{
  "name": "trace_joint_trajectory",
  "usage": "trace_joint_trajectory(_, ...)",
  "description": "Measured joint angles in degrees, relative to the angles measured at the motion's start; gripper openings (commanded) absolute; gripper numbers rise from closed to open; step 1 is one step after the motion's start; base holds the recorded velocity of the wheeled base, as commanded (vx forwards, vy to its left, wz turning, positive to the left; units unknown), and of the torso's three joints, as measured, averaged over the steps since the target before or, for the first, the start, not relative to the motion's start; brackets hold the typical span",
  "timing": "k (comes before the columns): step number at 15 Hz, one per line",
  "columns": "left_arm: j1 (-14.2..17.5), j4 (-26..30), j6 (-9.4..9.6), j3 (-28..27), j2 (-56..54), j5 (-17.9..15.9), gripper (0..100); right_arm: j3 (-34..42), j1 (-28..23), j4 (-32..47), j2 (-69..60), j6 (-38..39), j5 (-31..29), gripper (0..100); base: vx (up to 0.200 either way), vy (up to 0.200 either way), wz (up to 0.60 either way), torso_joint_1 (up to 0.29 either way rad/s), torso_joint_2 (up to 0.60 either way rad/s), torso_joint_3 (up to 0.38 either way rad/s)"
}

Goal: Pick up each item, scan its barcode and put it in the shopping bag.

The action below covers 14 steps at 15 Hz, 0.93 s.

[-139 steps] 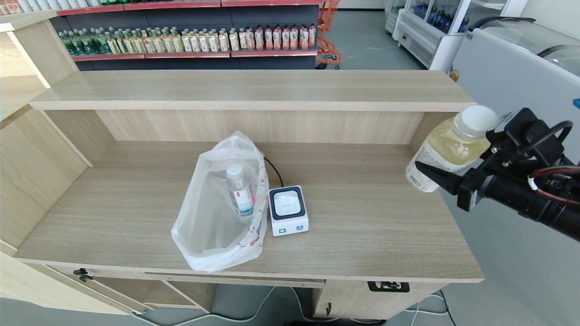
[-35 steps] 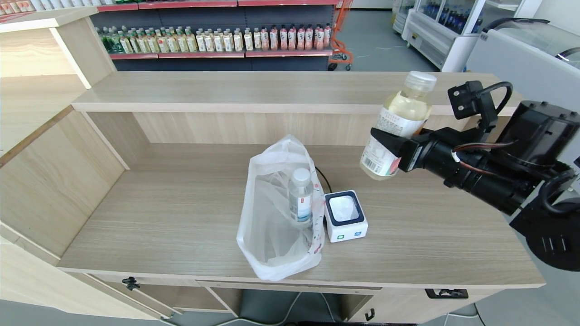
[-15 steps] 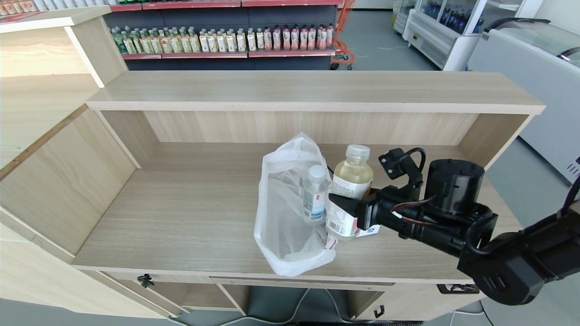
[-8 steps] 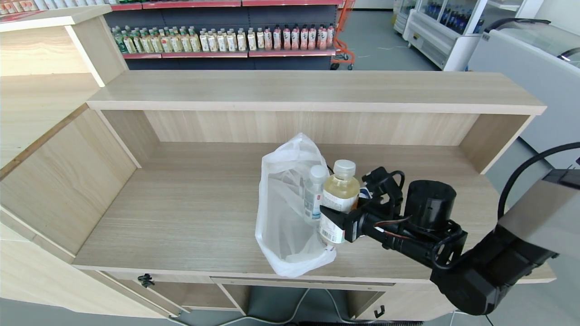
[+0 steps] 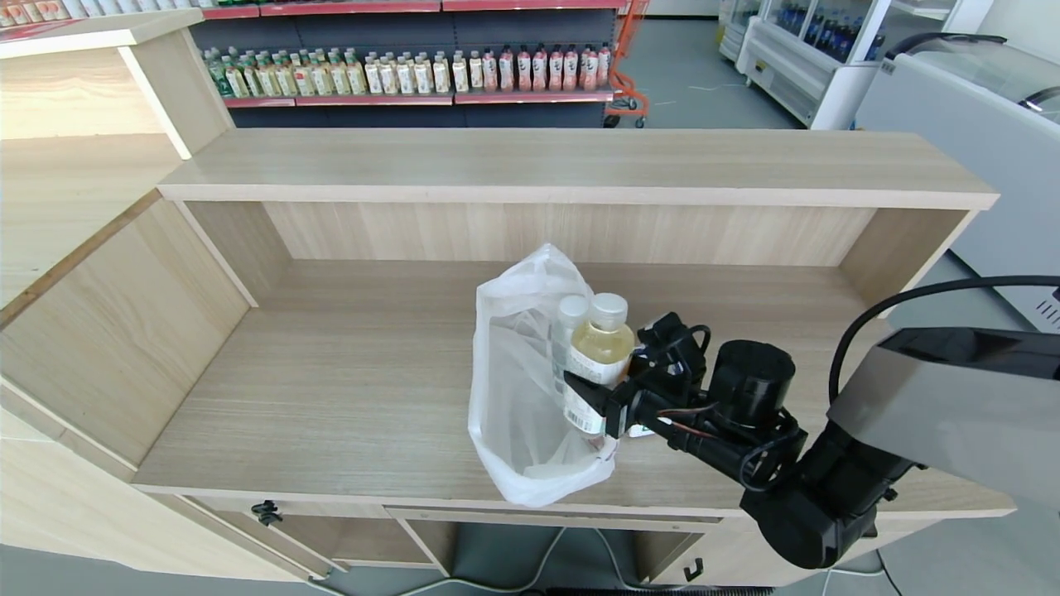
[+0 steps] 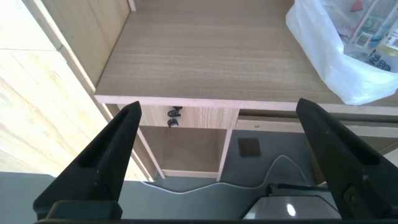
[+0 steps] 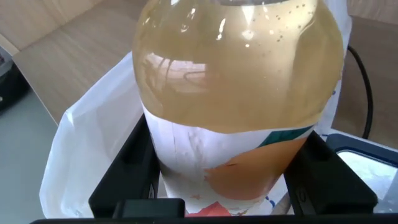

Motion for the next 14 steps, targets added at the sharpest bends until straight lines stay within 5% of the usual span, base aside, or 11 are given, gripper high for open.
trace_joint_trajectory(14, 0.0, 0.0, -0.06, 0.0, 0.0, 0.0, 100, 0.0, -0.4, -3.4, 5.0, -0.1, 1.6, 0, 0.000, 0.000, 0.00, 0.000, 0.00, 0.000)
